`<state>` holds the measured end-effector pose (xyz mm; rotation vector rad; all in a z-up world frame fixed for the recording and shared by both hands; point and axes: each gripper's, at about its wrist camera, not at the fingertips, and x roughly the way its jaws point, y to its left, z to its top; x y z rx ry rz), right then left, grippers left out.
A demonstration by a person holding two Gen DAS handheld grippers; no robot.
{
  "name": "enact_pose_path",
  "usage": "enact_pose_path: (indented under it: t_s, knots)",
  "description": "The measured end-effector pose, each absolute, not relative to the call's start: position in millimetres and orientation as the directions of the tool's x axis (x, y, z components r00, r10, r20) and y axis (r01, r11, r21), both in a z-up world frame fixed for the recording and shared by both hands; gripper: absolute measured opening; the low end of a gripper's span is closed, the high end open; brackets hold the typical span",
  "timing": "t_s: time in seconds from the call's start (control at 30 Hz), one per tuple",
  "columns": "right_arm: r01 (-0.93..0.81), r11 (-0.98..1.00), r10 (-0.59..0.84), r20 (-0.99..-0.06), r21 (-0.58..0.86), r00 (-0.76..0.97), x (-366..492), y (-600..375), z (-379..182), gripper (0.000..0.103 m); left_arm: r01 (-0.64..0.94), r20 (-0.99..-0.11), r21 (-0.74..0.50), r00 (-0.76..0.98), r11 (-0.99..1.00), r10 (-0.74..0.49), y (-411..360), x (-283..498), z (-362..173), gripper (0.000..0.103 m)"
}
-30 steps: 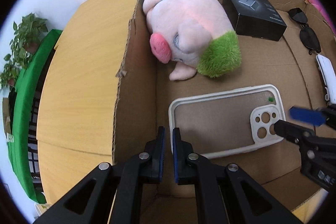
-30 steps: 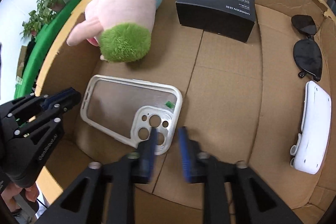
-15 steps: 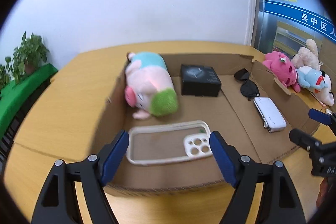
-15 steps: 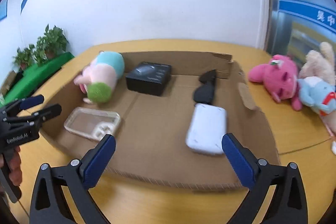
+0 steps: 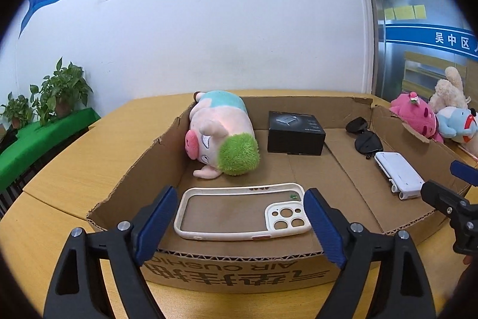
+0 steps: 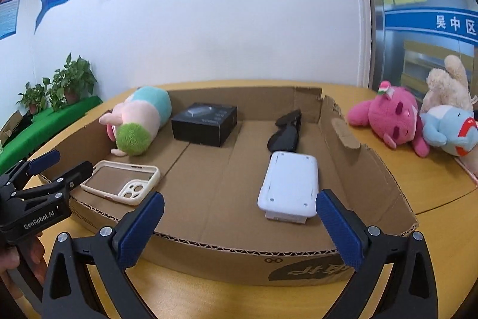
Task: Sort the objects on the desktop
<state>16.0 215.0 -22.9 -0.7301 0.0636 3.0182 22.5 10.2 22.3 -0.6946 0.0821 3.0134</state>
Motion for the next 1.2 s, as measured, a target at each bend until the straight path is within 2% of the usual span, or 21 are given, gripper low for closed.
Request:
enact_pose_path:
  t_s: [0.23, 0.3, 0.4, 1.2]
  knots:
    - [-0.046, -0.998, 0.027, -0.450, 0.031, -0.892, 13.0, 215.0, -21.6, 0.103, -0.062, -0.441, 0.039, -0.897, -0.997, 0.039, 11.2, 21.1, 24.5, 0.091]
    - [-0.043, -0.999, 0.025, -0.450, 0.030, -0.892, 12.8, 214.8, -21.6, 0.103, -0.068, -0.445, 0.041, -0.895, -0.997, 0.042, 11.4, 18.9, 24.8, 0.100]
    - [-0.044, -0.999, 0.027, -0.453, 0.029, -0.891, 11.9, 214.2, -21.3, 0.103, -0.059, -0.448, 0.043, -0.894, -0.997, 0.033, 11.0, 16.8, 25.4, 0.102]
    - [-0.043, -0.999, 0.026, -0.452, 0.029, -0.891, 11.8, 214.3, -21.2, 0.103, -0.056, -0.447, 0.044, -0.894, -0.997, 0.031, 11.3, 18.1, 24.1, 0.102]
